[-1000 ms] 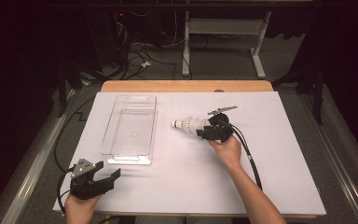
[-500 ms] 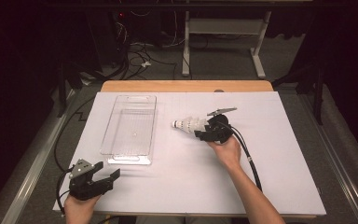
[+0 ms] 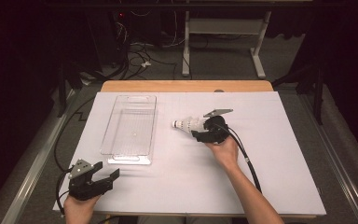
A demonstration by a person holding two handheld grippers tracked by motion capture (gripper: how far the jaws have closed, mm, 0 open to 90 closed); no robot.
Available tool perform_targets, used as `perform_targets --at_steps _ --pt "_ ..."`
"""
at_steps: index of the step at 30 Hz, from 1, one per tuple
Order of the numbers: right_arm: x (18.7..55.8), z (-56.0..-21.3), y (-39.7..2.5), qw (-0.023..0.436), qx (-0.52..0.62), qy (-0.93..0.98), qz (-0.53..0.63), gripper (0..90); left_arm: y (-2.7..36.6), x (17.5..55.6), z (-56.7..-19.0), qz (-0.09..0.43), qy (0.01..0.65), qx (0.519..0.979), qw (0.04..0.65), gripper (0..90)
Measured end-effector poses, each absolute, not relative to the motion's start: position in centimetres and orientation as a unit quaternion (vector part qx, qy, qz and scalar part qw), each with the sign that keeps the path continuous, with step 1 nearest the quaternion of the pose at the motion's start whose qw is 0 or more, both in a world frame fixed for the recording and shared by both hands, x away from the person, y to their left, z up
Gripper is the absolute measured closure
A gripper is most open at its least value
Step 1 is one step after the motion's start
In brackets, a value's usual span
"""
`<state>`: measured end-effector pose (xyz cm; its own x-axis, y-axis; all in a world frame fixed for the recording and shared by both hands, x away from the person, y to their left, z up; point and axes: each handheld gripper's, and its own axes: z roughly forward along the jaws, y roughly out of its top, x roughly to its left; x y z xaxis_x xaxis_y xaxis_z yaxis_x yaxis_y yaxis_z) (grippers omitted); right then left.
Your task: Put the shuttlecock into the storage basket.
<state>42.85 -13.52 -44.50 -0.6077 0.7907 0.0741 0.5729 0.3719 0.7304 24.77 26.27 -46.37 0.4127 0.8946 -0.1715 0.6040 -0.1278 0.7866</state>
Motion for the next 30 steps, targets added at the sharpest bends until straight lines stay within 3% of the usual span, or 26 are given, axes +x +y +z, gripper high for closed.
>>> perform_targets --at_steps 22,30 --pt "43.4 -46.0 -11.8 0.159 0.411 0.813 0.380 36.5 26.2 24.7 -46.3 0.174 0.508 0.735 0.414 26.6" --pt "44.0 -46.1 -11.3 0.162 0.415 0.812 0.376 42.3 26.1 24.8 -46.3 0.174 0.505 0.737 0.413 26.6"
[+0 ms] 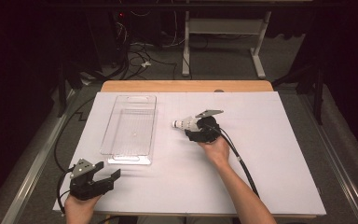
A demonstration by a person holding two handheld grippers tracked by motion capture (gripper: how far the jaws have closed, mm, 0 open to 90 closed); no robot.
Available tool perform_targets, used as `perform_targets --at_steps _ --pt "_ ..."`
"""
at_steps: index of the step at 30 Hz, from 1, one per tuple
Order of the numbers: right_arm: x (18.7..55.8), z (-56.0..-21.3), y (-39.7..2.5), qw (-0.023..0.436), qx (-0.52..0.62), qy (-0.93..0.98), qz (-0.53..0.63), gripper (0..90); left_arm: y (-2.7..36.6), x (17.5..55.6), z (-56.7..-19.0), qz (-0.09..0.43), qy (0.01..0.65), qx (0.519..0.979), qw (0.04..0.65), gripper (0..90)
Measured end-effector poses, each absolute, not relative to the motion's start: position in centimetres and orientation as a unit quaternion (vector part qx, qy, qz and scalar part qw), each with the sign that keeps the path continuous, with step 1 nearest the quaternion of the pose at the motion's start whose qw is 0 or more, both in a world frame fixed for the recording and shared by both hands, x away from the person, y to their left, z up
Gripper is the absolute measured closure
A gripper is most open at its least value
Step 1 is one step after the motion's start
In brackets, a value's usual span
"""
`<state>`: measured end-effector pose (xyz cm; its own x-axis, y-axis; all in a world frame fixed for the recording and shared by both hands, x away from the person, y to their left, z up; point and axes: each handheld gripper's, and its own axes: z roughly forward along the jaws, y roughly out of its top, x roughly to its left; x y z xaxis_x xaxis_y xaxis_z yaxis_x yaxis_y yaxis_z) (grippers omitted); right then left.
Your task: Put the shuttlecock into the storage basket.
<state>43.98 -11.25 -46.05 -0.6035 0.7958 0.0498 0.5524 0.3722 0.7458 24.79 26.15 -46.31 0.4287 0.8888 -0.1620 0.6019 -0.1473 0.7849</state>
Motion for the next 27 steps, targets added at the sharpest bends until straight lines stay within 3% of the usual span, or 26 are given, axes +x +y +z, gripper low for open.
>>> perform_targets --at_steps 17,27 --pt "44.21 -45.93 -10.46 0.145 0.408 0.827 0.358 85.8 26.09 24.75 -46.30 0.179 0.502 0.739 0.411 26.7" --pt "44.26 -45.49 -10.76 0.130 0.410 0.831 0.352 89.2 26.09 24.75 -46.28 0.184 0.501 0.741 0.408 26.7"
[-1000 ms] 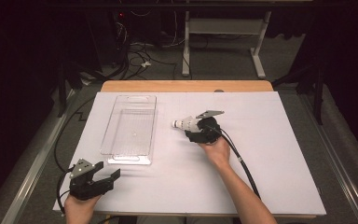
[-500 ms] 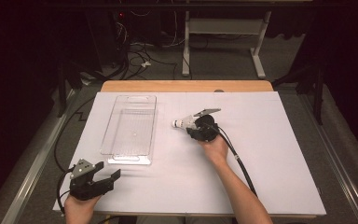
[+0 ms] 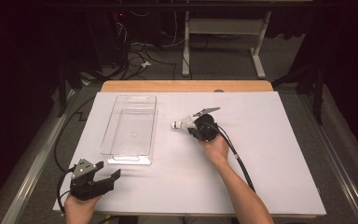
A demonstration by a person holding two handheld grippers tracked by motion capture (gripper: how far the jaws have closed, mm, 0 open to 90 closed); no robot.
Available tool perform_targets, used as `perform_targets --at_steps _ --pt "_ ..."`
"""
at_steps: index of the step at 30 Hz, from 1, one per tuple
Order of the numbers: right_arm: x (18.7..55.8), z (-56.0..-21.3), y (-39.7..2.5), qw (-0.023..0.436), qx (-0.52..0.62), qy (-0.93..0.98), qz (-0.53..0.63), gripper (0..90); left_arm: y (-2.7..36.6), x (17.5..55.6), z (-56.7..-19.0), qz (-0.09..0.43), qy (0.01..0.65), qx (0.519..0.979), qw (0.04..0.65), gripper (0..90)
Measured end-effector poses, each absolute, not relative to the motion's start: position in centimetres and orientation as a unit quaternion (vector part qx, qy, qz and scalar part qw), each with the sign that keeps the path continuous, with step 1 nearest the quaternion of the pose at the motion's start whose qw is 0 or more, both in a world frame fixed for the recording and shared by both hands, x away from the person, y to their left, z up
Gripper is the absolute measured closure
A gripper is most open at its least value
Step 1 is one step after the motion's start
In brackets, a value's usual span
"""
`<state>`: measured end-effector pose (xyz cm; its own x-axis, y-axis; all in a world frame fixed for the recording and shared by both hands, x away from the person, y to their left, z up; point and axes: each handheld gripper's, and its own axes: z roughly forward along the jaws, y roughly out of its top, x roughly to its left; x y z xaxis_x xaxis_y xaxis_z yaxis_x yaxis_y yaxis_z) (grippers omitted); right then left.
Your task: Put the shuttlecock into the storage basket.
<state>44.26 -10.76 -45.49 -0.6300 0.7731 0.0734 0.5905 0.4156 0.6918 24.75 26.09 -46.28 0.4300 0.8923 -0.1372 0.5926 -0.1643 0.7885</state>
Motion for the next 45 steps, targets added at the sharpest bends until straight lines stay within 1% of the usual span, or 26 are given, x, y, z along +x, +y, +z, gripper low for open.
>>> perform_targets --at_steps 8,13,23,26,45 --pt "43.8 -44.4 -11.2 0.132 0.401 0.834 0.357 89.2 26.2 24.8 -46.3 0.183 0.502 0.741 0.408 26.7" --pt "43.5 -43.9 -11.4 0.129 0.397 0.834 0.360 89.1 26.1 24.5 -46.1 0.195 0.503 0.733 0.414 27.3" --pt "43.4 -42.7 -11.2 0.127 0.389 0.836 0.366 89.0 26.3 24.7 -46.2 0.188 0.508 0.733 0.410 27.2" --pt "43.4 -42.3 -11.1 0.129 0.386 0.838 0.364 88.9 26.5 24.7 -46.2 0.184 0.512 0.725 0.422 27.5" --pt "43.5 -40.6 -10.1 0.105 0.377 0.838 0.380 88.9 27.3 25.2 -46.5 0.172 0.521 0.716 0.432 24.8"
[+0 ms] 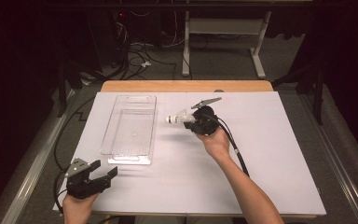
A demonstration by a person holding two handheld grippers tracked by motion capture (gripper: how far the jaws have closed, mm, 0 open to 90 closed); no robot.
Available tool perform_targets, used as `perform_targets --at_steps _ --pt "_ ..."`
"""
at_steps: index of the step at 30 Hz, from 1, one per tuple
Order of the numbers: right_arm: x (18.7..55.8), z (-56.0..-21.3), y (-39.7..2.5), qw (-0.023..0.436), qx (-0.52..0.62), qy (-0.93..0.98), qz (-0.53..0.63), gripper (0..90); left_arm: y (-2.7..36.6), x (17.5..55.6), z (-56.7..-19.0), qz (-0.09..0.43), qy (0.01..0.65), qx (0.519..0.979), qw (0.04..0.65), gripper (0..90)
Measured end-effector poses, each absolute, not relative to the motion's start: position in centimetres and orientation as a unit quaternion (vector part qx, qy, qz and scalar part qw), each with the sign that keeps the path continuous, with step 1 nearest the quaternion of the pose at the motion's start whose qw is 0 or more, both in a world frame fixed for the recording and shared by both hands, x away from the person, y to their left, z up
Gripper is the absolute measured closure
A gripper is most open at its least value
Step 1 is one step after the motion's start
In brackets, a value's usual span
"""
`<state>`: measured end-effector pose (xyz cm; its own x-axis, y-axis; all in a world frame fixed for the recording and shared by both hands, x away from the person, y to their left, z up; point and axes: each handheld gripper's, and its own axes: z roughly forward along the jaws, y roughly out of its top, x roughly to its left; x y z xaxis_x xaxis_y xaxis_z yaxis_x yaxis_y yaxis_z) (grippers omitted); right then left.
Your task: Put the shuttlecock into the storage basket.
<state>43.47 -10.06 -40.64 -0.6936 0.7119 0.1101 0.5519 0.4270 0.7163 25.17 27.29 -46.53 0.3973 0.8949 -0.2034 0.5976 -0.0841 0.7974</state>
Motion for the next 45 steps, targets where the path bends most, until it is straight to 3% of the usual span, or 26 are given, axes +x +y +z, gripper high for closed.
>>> perform_targets --at_steps 27,45 --pt "43.8 -38.2 -7.6 0.065 0.358 0.847 0.388 88.8 27.1 25.3 -46.7 0.172 0.513 0.727 0.423 24.0" --pt "44.1 -37.8 -6.3 0.071 0.350 0.854 0.379 88.7 26.9 25.3 -46.7 0.171 0.512 0.731 0.417 24.4"
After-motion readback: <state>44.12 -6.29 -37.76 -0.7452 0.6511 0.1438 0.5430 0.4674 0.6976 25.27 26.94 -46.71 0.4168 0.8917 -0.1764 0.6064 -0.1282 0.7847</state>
